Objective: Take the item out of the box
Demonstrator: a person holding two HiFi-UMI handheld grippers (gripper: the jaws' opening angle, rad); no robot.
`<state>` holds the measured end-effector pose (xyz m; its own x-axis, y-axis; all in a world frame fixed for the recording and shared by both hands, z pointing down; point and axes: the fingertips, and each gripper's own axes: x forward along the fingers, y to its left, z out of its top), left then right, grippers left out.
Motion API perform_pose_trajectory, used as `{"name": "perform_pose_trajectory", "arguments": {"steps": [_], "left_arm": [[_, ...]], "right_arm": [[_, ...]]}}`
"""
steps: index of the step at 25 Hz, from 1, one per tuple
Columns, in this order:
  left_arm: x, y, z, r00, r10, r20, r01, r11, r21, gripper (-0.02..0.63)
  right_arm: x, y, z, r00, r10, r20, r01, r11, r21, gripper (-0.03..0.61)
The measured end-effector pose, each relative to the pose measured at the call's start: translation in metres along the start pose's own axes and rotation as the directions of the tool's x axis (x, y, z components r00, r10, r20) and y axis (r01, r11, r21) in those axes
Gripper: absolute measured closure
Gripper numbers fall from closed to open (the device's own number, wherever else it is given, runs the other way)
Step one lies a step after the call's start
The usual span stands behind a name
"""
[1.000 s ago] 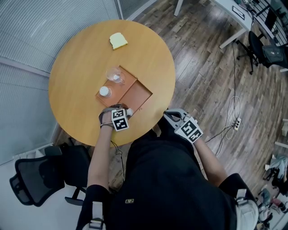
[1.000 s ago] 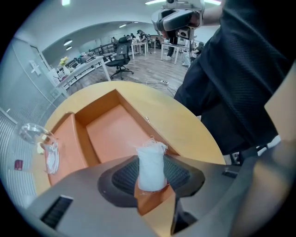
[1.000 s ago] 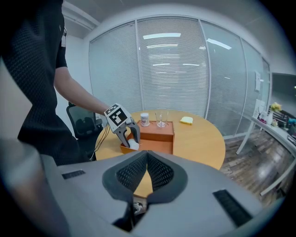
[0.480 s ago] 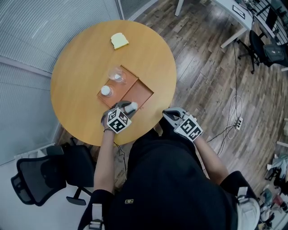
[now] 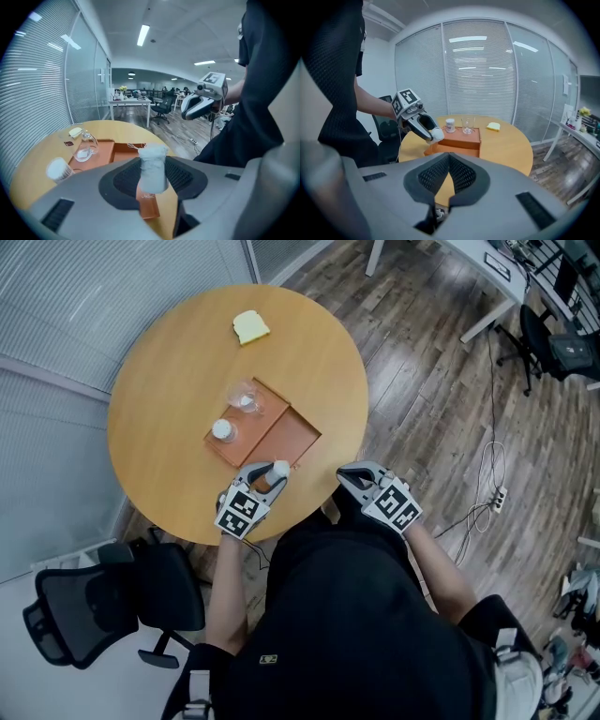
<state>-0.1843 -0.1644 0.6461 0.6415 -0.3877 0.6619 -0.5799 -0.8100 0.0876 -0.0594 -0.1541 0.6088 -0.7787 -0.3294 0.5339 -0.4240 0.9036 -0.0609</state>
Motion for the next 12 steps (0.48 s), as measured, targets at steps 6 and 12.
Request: {"name": "perform_pose_trajectory", "arguments": {"steps": [6, 12], "left_arm": [[-0.026, 0.008, 0.044, 0.971, 0.104, 0.216, -0.071, 0.985, -0.154, 0.442], [-0.038, -0.004, 0.073, 0.942, 0.113, 0.315, -0.055, 0.981, -0.187, 0.442]], "right_arm": [[-0.003, -0.003, 0.008, 0.999, -0.003, 0.037, 0.002, 1.000, 0.023, 0.574], [-0.011, -0.006, 0.017, 0.995, -0.018, 0.098, 0.010, 0.997, 0.080, 0.574]]}}
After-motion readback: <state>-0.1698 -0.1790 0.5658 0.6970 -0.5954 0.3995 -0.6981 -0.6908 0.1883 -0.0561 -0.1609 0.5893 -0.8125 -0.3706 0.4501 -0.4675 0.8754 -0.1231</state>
